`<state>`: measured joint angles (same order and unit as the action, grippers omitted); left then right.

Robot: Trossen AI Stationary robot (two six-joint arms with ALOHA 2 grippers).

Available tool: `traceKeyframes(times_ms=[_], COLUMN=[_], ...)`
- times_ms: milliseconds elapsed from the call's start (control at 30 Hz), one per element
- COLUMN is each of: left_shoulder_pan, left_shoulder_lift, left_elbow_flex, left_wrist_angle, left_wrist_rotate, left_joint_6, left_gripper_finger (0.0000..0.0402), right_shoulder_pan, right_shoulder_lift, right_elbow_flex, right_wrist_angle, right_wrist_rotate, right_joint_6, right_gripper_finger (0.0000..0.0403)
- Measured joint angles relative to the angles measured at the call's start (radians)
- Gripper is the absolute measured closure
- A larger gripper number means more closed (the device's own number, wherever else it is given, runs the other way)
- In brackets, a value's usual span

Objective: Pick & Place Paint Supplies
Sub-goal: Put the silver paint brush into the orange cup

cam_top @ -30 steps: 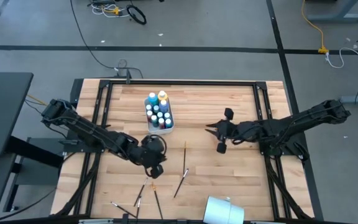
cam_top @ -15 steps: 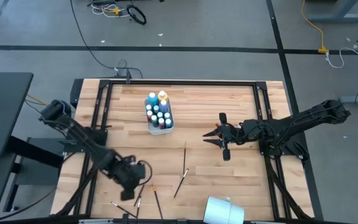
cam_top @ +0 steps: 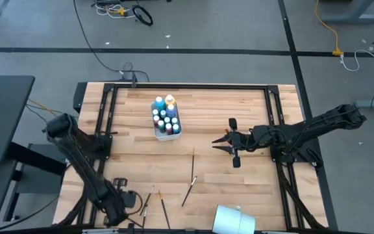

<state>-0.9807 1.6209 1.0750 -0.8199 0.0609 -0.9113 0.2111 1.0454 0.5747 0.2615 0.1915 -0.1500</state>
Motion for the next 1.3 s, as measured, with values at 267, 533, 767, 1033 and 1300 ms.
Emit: traceKeyframes(times_ms=[267,533,767,1033,1300], left_shoulder_pan=[-0.045,-0.085,-0.125,-0.132,-0.148], left_shoulder_lift=[0.112,0.115,0.154,0.181,0.181], left_elbow_flex=[0.000,0.000,0.001,-0.001,-0.009], left_wrist_angle=[0.007,0.047,0.149,0.142,0.098], left_wrist_rotate=[0.043,0.047,0.010,-0.019,-0.018], left_joint_6=[0.015,0.010,-0.023,-0.017,-0.028], left_gripper_finger=[0.0319,0.0331,0.0334,0.0334,0.0329], right_shoulder_pan=[0.000,0.000,0.000,0.001,0.001], right_shoulder_lift=[0.000,0.000,0.000,0.000,0.000], right_elbow_flex=[0.000,0.000,0.000,0.000,-0.001], right_wrist_angle=[-0.002,-0.002,-0.017,-0.017,-0.017], right_wrist_rotate=[0.000,0.000,-0.001,-0.025,-0.078], right_joint_6=[0.007,0.011,0.011,0.011,0.011], right_gripper_finger=[0.0323,0.0323,0.0323,0.0323,0.0323])
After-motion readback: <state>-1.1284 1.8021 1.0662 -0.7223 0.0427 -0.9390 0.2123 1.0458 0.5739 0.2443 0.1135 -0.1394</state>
